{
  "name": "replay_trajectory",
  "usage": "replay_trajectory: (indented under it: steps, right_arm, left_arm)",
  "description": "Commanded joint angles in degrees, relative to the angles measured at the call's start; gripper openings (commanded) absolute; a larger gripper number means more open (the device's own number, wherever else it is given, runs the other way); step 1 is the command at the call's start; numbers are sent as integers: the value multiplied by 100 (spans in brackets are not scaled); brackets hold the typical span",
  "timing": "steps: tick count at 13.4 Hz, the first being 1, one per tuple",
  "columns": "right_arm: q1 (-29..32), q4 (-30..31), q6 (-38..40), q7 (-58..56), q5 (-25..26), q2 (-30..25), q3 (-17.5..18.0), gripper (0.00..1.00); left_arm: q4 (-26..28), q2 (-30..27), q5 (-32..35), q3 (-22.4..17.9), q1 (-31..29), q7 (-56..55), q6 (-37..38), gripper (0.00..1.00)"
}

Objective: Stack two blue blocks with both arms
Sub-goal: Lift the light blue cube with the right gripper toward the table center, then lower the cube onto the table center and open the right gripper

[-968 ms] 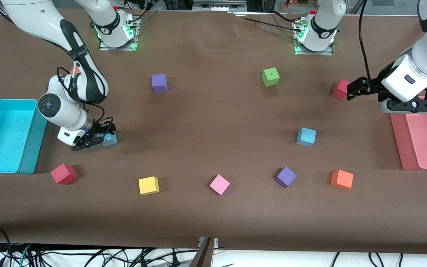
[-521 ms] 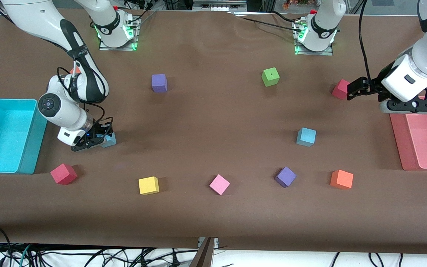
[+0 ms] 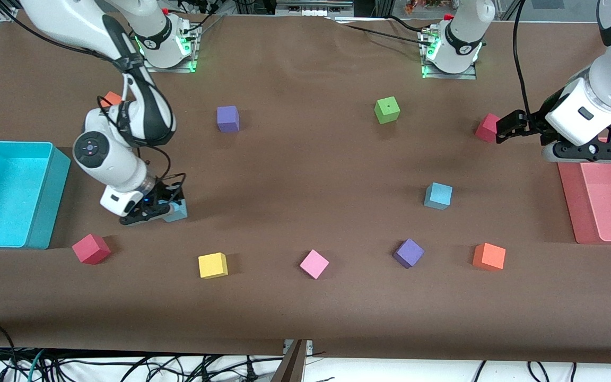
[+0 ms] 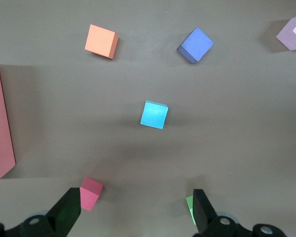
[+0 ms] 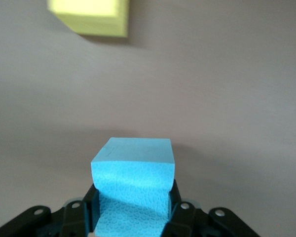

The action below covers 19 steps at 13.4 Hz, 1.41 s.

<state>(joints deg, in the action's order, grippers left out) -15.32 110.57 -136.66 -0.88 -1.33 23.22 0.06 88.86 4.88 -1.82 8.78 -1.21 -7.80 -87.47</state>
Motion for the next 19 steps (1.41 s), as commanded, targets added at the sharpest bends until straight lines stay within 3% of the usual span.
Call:
replay_trajectory:
  steps: [1, 12, 19]
  right_arm:
    - [-636, -579, 306, 1059, -60, 305, -32, 27]
    - [-2466, -2337, 597, 4076, -43, 1632, -32, 28]
    - [-3345, -2804, 588, 5070, -25, 2046, -41, 29]
  left_arm:
    - [-150, 48, 147, 36, 7, 69, 90, 100]
    - [-150, 48, 147, 89, 7, 69, 99, 100]
    - [-150, 56, 156, 107, 7, 69, 99, 100]
